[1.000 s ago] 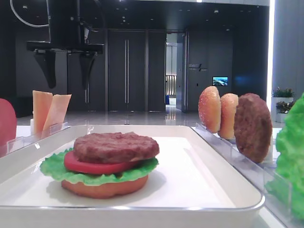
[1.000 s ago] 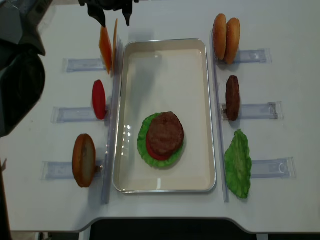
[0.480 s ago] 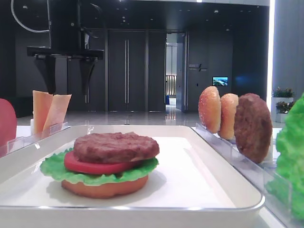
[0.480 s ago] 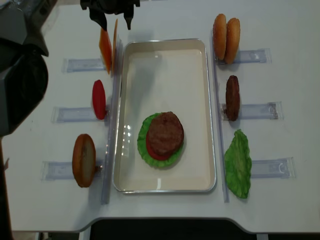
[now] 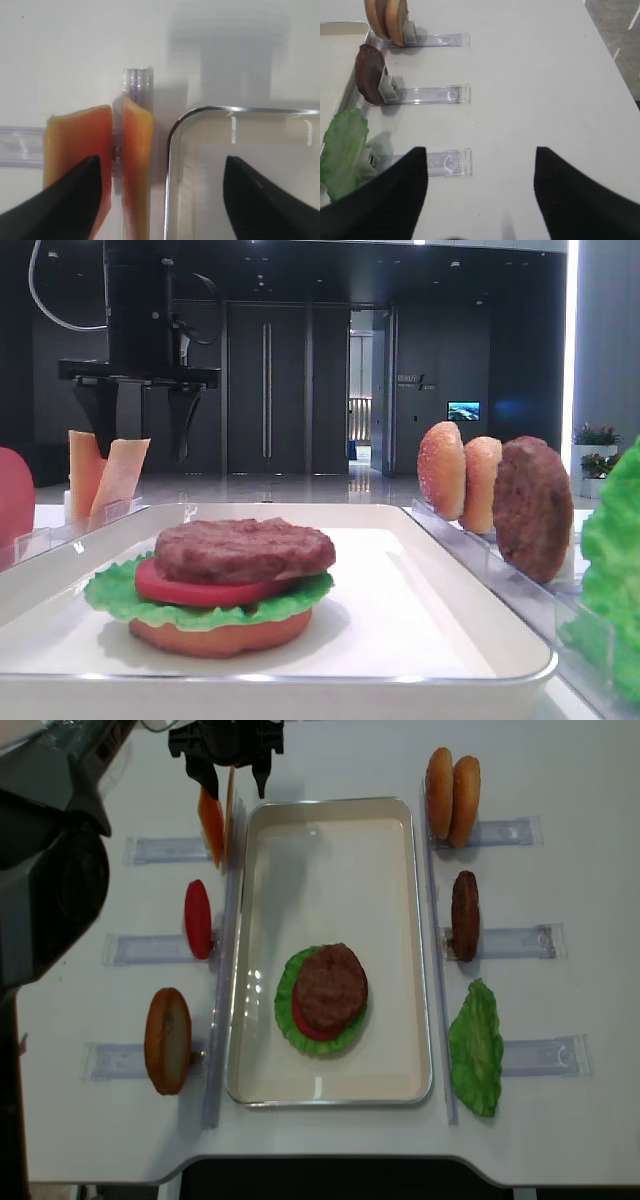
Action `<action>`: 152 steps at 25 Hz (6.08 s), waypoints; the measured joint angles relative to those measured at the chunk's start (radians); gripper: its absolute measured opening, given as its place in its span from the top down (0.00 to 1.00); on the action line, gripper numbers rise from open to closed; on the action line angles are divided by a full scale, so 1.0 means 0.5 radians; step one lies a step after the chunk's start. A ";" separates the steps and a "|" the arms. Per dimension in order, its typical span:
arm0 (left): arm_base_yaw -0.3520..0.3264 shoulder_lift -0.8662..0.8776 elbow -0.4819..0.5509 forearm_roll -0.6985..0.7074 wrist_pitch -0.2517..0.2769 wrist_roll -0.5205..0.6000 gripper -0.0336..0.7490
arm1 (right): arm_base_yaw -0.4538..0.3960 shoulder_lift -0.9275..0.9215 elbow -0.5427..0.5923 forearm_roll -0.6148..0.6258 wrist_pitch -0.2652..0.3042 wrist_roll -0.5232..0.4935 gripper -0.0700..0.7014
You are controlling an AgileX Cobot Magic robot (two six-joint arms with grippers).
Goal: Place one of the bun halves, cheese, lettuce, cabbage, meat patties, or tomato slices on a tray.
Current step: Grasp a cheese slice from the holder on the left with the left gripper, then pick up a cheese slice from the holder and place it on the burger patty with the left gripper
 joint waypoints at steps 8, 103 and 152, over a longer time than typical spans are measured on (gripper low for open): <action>0.000 0.000 0.000 0.000 0.000 0.002 0.32 | 0.000 0.000 0.000 0.000 0.000 0.000 0.34; 0.043 0.051 0.000 -0.187 0.000 0.204 0.60 | 0.000 0.000 0.000 0.000 0.000 0.000 0.35; 0.049 -0.395 0.113 -0.359 0.002 0.250 0.92 | 0.000 0.000 0.000 0.002 0.000 0.000 0.35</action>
